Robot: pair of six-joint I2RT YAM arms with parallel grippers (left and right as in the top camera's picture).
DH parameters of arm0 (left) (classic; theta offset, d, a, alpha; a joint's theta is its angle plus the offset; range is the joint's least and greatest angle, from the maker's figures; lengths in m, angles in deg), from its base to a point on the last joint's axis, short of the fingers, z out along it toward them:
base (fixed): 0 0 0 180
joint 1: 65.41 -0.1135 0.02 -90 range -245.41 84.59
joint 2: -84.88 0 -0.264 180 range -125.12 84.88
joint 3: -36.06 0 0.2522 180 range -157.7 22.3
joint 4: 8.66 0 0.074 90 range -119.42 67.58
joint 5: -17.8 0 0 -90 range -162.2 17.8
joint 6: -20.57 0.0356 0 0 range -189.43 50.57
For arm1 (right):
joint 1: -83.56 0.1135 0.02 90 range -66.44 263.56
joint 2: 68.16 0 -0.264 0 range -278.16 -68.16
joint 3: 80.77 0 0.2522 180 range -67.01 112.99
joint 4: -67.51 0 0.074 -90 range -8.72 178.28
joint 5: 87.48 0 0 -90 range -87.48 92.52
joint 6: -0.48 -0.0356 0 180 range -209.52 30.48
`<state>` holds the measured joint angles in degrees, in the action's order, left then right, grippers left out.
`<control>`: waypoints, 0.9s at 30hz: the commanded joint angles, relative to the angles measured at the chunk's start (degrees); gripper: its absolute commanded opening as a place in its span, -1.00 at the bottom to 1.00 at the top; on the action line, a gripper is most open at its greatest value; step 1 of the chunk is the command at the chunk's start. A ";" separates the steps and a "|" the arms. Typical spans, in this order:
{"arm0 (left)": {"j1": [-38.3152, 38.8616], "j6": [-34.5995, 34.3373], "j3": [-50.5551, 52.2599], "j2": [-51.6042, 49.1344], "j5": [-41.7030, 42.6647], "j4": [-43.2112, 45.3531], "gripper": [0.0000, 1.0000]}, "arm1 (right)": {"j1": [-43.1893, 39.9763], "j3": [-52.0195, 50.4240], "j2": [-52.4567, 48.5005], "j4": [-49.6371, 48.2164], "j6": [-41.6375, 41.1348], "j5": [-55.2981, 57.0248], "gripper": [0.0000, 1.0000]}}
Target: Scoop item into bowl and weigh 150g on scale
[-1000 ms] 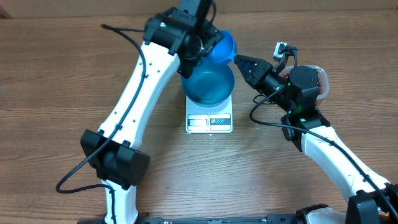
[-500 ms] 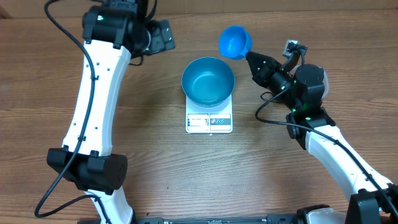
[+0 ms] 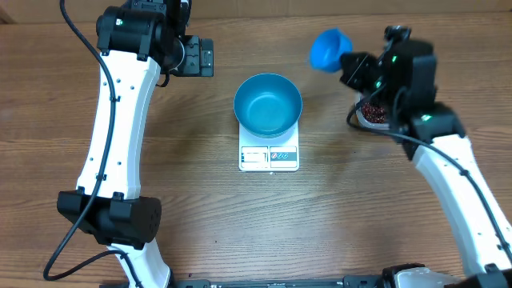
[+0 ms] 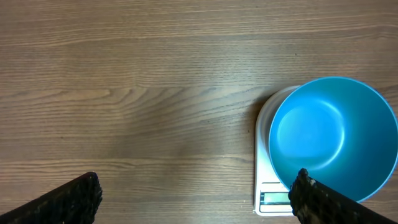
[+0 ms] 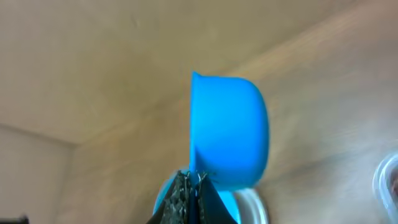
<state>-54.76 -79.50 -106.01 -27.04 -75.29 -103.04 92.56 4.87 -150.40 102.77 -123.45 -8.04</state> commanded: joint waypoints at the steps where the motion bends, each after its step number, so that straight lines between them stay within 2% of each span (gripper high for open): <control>1: -0.15 1.51 -0.96 0.66 -0.48 0.02 0.99 | -0.28 10.67 0.26 10.62 6.54 12.20 -0.92; 8: -0.15 1.51 -0.96 0.66 -0.48 0.02 0.99 | -0.28 17.68 0.24 23.65 10.54 28.46 -0.92; 16: -0.13 1.49 -0.96 0.66 -0.26 0.09 0.99 | -0.28 17.68 -0.90 28.65 12.11 37.13 -0.92; 27: -0.13 1.49 -0.96 0.66 -0.28 0.09 0.99 | -0.28 17.66 -8.87 32.33 25.66 45.48 -0.92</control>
<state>-54.76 -79.28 -106.01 -27.04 -75.29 -103.02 92.56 21.22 -156.93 134.79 -103.39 33.51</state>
